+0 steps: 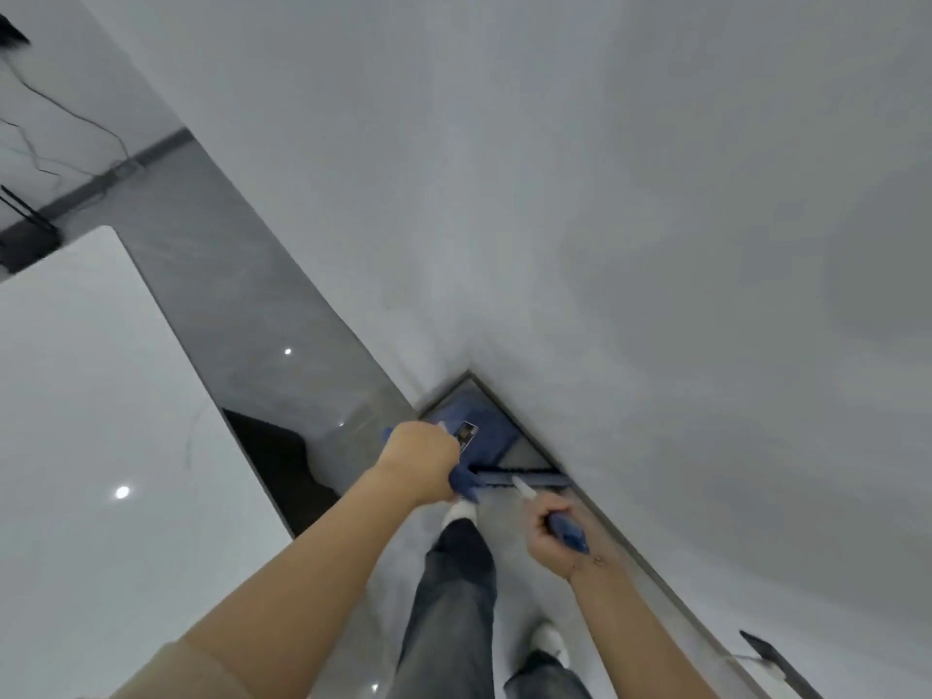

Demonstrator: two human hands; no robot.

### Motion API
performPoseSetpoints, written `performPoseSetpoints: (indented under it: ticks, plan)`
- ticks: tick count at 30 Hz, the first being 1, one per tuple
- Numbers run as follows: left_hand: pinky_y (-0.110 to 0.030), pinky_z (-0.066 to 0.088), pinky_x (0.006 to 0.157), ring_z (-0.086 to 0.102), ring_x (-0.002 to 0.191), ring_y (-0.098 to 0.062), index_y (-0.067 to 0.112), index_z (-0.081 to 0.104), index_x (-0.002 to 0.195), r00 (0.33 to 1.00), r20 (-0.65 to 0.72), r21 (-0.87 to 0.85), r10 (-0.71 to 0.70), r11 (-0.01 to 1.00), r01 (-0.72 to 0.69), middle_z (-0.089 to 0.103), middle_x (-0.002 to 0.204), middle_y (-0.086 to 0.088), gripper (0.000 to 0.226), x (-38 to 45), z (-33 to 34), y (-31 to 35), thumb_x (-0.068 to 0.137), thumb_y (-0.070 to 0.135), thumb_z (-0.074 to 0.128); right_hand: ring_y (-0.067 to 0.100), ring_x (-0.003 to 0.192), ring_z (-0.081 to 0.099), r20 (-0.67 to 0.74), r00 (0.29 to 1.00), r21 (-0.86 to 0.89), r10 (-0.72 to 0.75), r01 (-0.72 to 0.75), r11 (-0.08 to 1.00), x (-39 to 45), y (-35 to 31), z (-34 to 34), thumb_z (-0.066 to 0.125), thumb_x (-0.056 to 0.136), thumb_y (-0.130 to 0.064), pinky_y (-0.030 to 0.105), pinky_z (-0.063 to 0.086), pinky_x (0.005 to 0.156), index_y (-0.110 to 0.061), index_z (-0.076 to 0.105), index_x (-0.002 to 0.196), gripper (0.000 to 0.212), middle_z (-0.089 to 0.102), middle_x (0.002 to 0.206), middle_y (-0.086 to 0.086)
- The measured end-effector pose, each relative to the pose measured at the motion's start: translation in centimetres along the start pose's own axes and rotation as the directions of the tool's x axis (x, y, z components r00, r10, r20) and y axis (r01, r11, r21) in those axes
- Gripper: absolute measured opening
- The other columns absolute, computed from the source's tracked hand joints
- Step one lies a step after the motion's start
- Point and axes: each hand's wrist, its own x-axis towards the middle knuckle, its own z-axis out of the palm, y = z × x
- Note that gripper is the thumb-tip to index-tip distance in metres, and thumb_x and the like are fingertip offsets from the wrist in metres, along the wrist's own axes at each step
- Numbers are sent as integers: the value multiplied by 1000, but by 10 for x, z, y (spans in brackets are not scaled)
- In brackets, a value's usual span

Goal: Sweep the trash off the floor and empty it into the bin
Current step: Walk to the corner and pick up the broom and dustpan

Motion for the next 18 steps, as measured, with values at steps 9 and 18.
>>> performPoseSetpoints:
  ticks: [9,18]
  plan:
    - [-26,36,58,50,67,-18,23,36,56,912,-95,-467,-398,827,312,38,58,7,40,-126,62,129,85,43,54,16,27,47,-44,991,-164,127,-132,978,-117,-36,-98,62,66,20,21,45,31,2,49,108,48,47,44,6]
    - [-27,47,55,63,61,-13,13,68,75,827,116,-816,-551,422,395,66,66,1,33,-253,160,225,82,45,60,9,28,47,-146,988,-704,39,-132,698,-164,-3,-223,47,91,-2,15,44,31,-8,46,81,12,43,44,3]
